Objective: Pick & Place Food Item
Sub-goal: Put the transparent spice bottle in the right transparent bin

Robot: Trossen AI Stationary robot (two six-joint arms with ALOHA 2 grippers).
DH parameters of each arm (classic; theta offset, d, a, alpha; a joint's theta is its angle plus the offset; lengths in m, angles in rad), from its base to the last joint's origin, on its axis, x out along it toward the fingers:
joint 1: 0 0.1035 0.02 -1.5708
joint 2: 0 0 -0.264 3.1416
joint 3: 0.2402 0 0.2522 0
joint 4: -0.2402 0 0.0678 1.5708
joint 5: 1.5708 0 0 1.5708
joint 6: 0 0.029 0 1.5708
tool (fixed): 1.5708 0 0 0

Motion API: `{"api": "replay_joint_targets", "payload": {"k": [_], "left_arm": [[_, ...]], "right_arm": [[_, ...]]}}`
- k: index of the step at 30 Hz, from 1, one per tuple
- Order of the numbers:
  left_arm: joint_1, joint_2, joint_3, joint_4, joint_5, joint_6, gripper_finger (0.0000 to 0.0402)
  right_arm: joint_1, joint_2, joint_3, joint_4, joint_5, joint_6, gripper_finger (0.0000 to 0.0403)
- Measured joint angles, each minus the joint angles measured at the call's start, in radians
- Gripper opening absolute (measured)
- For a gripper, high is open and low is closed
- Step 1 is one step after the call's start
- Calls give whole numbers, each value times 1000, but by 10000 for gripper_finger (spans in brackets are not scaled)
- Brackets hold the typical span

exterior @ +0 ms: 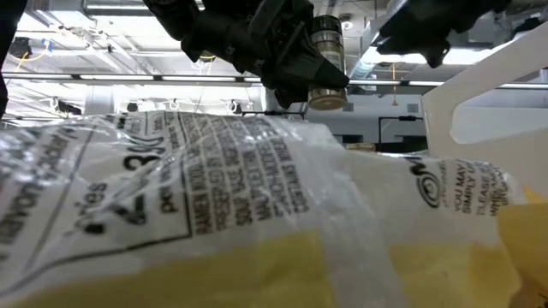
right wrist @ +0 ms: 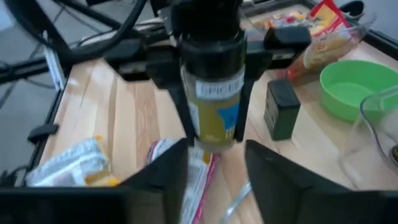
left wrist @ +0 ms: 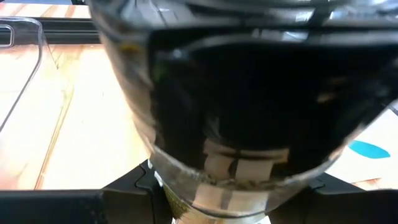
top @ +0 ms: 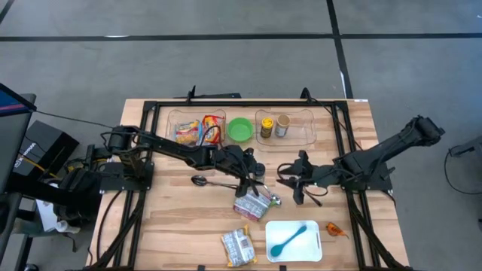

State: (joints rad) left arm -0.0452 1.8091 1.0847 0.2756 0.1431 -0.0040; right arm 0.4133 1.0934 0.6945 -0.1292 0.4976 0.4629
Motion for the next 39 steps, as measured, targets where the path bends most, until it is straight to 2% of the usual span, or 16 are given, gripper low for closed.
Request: {"api": "replay_joint_targets", "payload": {"k": [6,11,28,33,39], "left_arm": [[0,0,0,-5,0,0,180],[0,0,0,-7,0,0,181],[0,-2,0,-6,0,0,182],[0,-2,0,14,0,1,182],[-10,-2,0,20,-2,25,182]], "right_arm": [[-48,49,0,17,0,-34,266],[-63,101,0,50,-3,-146,309],[-86,119,0,201,-36,-186,311],[-132,125,0,259,-138,-186,311],[-157,125,0,274,-163,-197,311]]}}
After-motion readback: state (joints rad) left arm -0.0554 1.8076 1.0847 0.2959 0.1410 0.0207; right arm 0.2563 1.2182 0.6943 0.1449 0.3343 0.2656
